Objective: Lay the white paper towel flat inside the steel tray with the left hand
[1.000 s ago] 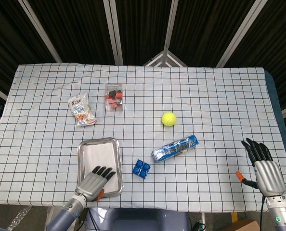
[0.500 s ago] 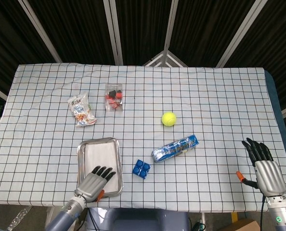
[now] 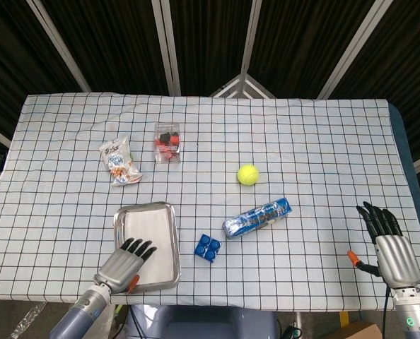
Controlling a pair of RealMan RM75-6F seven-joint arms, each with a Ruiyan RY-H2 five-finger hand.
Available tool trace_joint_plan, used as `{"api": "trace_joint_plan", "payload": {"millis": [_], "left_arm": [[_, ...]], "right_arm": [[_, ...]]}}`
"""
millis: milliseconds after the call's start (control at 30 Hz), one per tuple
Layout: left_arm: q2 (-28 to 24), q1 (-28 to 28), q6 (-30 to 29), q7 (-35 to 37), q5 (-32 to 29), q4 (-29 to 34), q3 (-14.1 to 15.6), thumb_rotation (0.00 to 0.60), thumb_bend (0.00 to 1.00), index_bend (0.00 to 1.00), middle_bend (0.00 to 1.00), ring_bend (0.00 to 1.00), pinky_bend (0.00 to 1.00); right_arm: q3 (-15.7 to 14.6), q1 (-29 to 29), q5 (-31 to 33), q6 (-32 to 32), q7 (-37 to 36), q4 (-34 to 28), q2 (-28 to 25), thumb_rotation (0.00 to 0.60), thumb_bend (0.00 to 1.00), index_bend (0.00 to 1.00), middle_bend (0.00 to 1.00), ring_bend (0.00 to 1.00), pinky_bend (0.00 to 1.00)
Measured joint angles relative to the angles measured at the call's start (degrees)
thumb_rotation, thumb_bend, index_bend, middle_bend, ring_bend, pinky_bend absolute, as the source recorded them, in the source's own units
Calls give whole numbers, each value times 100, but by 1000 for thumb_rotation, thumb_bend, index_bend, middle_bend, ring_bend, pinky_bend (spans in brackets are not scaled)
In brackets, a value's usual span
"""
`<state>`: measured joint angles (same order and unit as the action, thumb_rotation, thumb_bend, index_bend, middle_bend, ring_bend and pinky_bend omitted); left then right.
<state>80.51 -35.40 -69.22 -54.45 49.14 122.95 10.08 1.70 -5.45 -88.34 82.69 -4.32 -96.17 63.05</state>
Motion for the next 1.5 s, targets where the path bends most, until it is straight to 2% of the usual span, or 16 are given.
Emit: {"api": "trace_joint_plan", "payload": {"millis": [267, 633, 1200, 1500], "left_arm": [[-138, -76, -2, 42, -437, -304, -63, 600, 548, 0, 0, 0, 0], [23, -171, 100, 265, -757, -681, -299, 600, 548, 0, 0, 0, 0], [71, -297, 80, 147, -1109, -590, -247, 600, 548, 0, 0, 0, 0], [24, -271, 29, 229, -951, -439, -148, 600, 549, 0, 0, 0, 0]], "right_arm": [[-3, -2, 11, -16, 8, -16, -4, 600, 313, 0, 0, 0, 0], [-4, -5, 26, -37, 5, -22, -12, 600, 313, 0, 0, 0, 0], [-9, -5, 28, -45, 23, -31, -14, 600, 313, 0, 0, 0, 0], [-10, -4, 23, -42, 26, -30, -10, 600, 313, 0, 0, 0, 0]]}}
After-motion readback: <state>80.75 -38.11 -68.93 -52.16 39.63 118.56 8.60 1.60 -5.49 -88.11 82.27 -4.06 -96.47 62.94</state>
